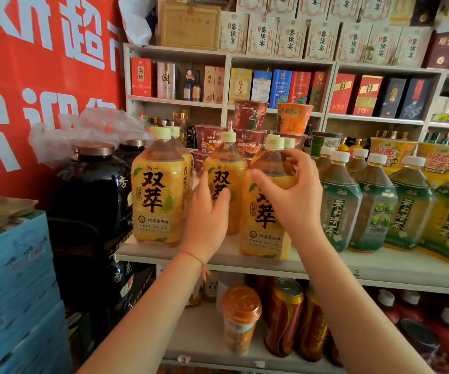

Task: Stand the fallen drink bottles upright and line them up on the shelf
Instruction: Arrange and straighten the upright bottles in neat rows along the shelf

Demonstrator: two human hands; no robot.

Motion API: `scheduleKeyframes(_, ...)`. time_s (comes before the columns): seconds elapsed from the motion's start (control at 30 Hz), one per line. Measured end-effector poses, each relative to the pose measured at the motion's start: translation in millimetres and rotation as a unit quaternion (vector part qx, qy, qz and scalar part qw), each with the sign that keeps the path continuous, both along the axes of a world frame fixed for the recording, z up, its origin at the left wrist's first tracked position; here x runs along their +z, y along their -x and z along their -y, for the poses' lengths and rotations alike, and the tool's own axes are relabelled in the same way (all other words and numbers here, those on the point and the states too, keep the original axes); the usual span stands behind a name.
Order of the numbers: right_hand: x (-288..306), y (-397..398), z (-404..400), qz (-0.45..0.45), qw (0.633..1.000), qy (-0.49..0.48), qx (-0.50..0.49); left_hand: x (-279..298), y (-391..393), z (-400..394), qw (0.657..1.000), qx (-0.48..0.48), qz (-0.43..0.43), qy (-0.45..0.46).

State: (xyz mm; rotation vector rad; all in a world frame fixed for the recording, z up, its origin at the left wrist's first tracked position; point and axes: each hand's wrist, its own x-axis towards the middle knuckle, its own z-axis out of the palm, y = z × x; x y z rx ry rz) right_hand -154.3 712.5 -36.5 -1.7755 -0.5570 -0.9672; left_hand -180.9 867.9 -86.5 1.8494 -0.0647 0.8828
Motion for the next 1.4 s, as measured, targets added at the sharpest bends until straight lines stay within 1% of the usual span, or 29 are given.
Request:
scheduleKeyframes(0.07,3,1,-2,-0.017,0.999,0.004,0.035,2,3,0,0.993,-0.063,-0.023,0.099)
scheduleKeyframes(0.17,5,1,-8,-0.044,0.997,0.030,0.048,3,2,-2,0.977,-0.099,-0.042,0.184)
scheduleKeyframes(0.23,5,0,-13,-0.057,0.997,0.016,0.050,3,2,-4,0.965,-0.124,-0.028,0.228)
scheduleKeyframes(0.33,1,1,-27,-0.095,0.992,-0.040,0.067,6,4,-7,0.949,-0.146,-0.026,0.278)
scheduleKeyframes(0.4,-4,1,-41,-0.111,0.988,-0.071,0.080,6,5,-9,0.945,-0.156,-0.030,0.286)
scheduleKeyframes(0.47,-7,1,-55,-0.109,0.986,-0.084,0.091,4,6,-9,0.940,-0.167,-0.035,0.296)
scheduleKeyframes(0.6,-7,2,-73,-0.101,0.984,-0.093,0.110,1,2,-13,0.941,-0.159,-0.032,0.296)
scheduleKeyframes(0.73,-14,6,-73,-0.099,0.984,-0.089,0.120,3,1,-14,0.950,-0.144,-0.035,0.275)
scheduleKeyframes(0.83,-29,6,-69,-0.167,0.972,-0.068,0.148,7,2,-15,0.954,-0.115,-0.047,0.272)
scheduleKeyframes(0.9,-35,6,-66,-0.228,0.956,-0.079,0.165,9,3,-15,0.954,-0.110,-0.055,0.272)
scheduleKeyframes(0.97,-35,6,-65,-0.261,0.946,-0.087,0.174,12,7,-14,0.952,-0.115,-0.062,0.276)
scheduleKeyframes(1.17,-35,5,-68,-0.273,0.941,-0.087,0.182,19,20,-6,0.951,-0.090,-0.066,0.289)
scheduleKeyframes(1.23,-34,7,-65,-0.273,0.942,-0.068,0.182,21,22,-3,0.955,-0.086,-0.058,0.278)
scheduleKeyframes(1.3,-32,10,-59,-0.249,0.953,-0.031,0.171,19,21,-1,0.965,-0.066,-0.048,0.247)
scheduleKeyframes(1.33,-30,12,-54,-0.204,0.967,-0.011,0.149,17,21,1,0.974,-0.051,-0.034,0.220)
scheduleKeyframes(1.37,-25,12,-48,-0.137,0.985,0.008,0.106,15,22,4,0.983,-0.033,-0.007,0.182)
scheduleKeyframes(1.4,-19,11,-40,-0.052,0.998,0.025,0.038,13,25,8,0.990,-0.010,0.030,0.137)
